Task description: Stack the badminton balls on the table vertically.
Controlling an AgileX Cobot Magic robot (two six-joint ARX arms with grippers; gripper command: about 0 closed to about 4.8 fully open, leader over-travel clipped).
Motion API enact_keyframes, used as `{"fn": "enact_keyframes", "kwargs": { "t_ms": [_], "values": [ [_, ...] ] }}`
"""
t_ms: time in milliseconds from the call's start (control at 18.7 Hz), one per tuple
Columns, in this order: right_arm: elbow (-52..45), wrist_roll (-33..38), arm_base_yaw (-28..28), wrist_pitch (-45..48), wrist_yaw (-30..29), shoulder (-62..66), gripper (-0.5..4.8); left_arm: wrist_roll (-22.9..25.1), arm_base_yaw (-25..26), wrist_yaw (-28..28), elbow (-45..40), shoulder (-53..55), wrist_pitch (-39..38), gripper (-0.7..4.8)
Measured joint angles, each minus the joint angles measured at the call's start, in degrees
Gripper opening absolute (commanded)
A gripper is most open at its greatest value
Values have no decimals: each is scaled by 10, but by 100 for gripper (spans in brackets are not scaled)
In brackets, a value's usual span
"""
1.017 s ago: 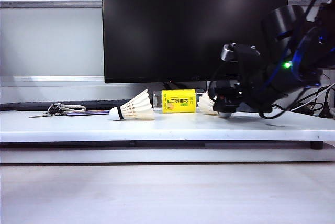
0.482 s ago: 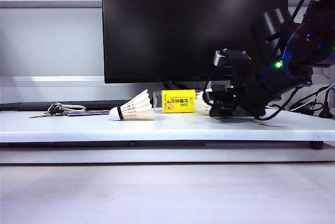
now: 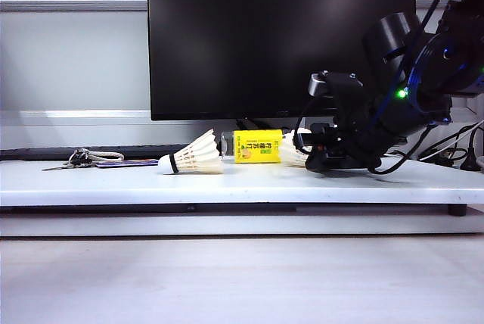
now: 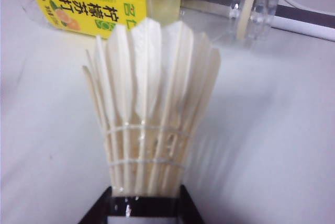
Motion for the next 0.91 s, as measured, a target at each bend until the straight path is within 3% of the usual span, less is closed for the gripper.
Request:
{"fn": "enact_keyframes", "kwargs": {
  "t_ms": [321,482,642,910],
  "values": [
    [-1,-25,0,-49,2,-61,94,0,0,0,0,0,0,26],
    [2,-49,0,-155,5,-135,94,2,0,0,0,0,0,26],
    [39,-53,0,-434,25,-236,93,5,0,0,0,0,0,26],
    [218,-74,-1,-740,56,-246,94,7,0,2,0,0,0,26]
  ]
}}
